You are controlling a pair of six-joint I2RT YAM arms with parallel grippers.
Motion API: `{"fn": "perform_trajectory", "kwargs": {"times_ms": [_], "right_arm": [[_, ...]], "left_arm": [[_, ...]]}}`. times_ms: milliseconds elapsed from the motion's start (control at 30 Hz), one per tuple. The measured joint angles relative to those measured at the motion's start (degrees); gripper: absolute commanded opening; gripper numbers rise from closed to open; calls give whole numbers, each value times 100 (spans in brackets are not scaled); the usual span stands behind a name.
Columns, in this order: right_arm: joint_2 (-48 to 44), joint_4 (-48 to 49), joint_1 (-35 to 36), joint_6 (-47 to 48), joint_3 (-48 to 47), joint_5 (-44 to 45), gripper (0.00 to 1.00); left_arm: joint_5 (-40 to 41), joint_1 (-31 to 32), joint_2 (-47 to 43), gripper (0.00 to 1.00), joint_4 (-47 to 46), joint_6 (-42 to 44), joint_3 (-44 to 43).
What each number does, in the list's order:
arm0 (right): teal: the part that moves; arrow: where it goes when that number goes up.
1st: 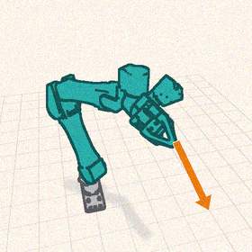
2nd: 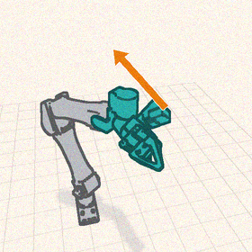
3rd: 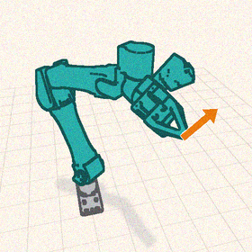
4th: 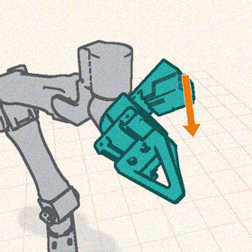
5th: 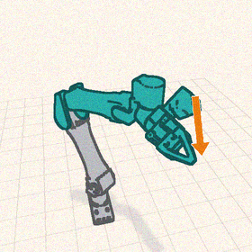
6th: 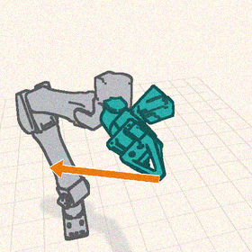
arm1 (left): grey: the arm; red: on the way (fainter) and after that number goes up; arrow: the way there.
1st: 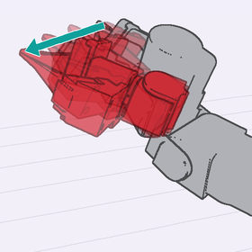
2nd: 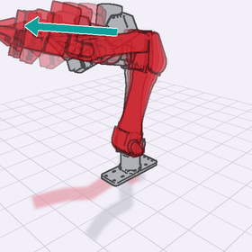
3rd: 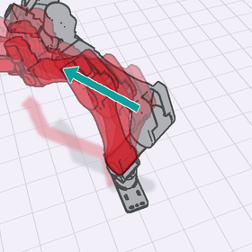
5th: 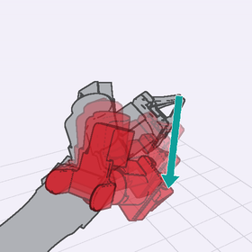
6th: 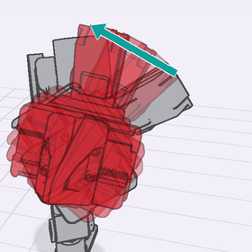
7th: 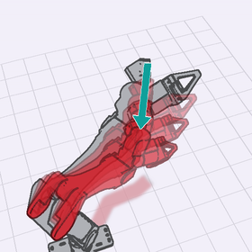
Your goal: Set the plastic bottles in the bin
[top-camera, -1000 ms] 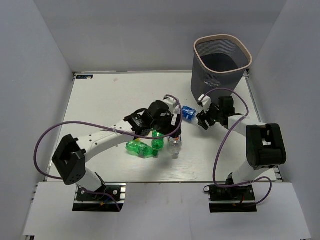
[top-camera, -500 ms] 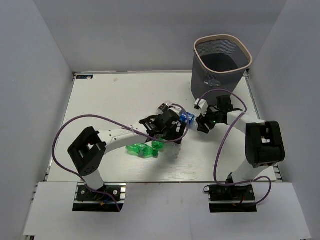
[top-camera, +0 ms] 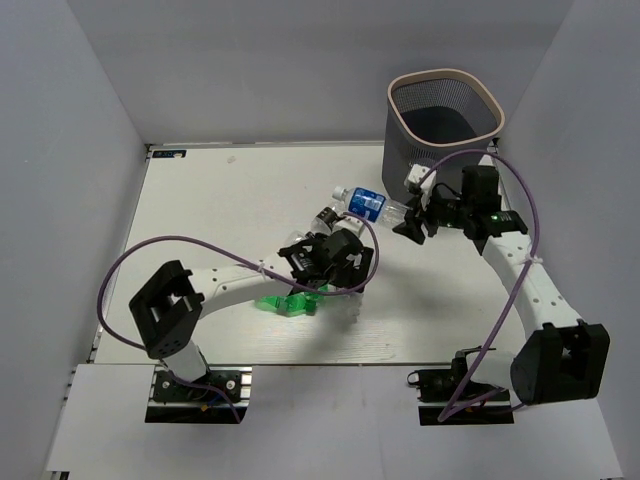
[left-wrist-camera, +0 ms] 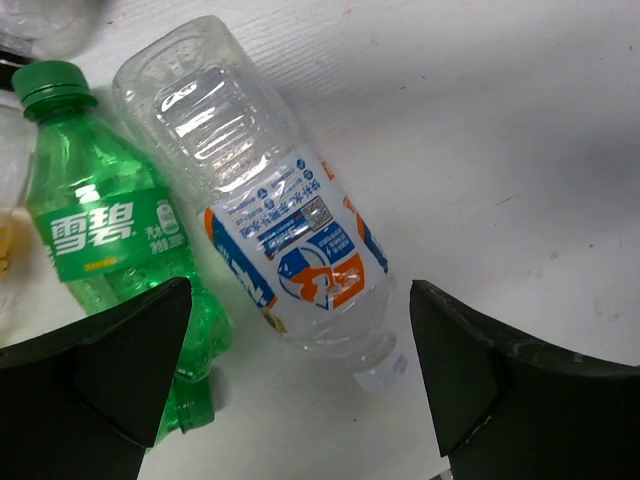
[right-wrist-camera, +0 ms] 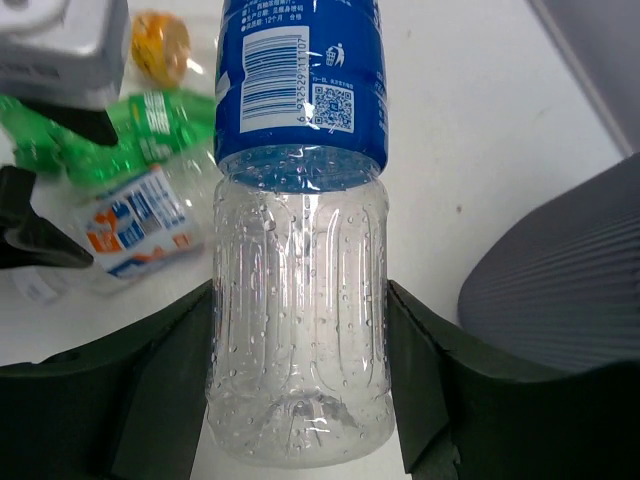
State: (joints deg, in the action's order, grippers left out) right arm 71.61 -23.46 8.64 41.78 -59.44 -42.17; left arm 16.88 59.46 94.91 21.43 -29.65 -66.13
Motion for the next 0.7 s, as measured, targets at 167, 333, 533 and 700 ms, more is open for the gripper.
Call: {"fn": "perform_trajectory", "kwargs": {"times_ms": [167,333,533,700], "right_arm": [[-144,330,4,-719,-299,-302,0],[-205,1025,7,-1628,-629,-293,0],[-136,2243,4,-2396,-1075,483,0],[184,2835,0,-2588,-1473,1377,0]], "left_arm": [[157,74,-380,100,50,-153,282],[223,120,-439,100,107,-291,444],[245,179,-439,100,114,-382,474],[262,186,-439,100,90,-433,481]]}}
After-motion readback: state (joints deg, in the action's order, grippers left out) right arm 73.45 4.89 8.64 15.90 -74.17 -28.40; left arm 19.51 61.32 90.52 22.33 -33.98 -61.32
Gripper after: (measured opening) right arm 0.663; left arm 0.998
